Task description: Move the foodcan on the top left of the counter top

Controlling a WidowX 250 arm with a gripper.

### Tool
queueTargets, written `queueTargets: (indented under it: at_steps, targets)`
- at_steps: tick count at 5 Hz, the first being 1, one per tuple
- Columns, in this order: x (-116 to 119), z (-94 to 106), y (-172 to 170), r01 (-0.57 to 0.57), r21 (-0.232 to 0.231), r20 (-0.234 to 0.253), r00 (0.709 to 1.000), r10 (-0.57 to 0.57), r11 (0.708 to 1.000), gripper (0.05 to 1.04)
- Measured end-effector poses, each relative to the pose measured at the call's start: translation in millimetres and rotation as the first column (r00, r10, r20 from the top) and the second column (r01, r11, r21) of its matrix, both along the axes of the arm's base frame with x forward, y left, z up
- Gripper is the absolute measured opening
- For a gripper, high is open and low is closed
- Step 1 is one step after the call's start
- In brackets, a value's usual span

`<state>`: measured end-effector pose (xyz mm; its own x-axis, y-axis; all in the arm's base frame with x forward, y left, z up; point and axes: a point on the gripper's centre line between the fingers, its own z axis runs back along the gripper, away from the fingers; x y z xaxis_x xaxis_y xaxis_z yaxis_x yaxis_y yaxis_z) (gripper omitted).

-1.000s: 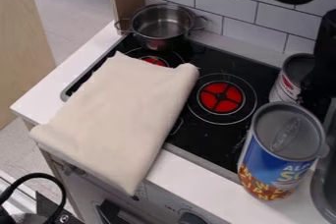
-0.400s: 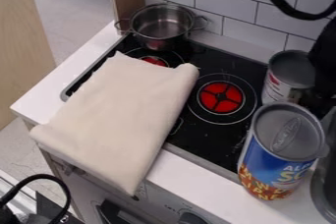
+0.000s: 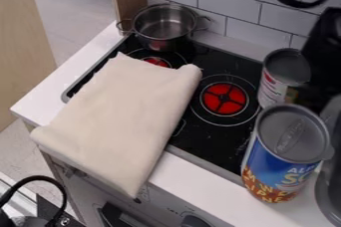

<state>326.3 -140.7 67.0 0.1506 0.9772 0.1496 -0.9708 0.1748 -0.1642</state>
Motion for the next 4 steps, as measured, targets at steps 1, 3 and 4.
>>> queueTargets:
  at_steps: [1, 3, 4]
  targets:
    - [3, -4.1, 14, 0.092, -0.047, -0.050, 0.994, -0.094, 0.995, 0.997]
    - [-2, -11.8, 37, 0.203, -0.062, -0.087, 0.974, -0.208, 0.977, 0.997]
    - [0, -11.9, 45, 0.277, -0.054, -0.095, 0.955, -0.281, 0.959, 0.997]
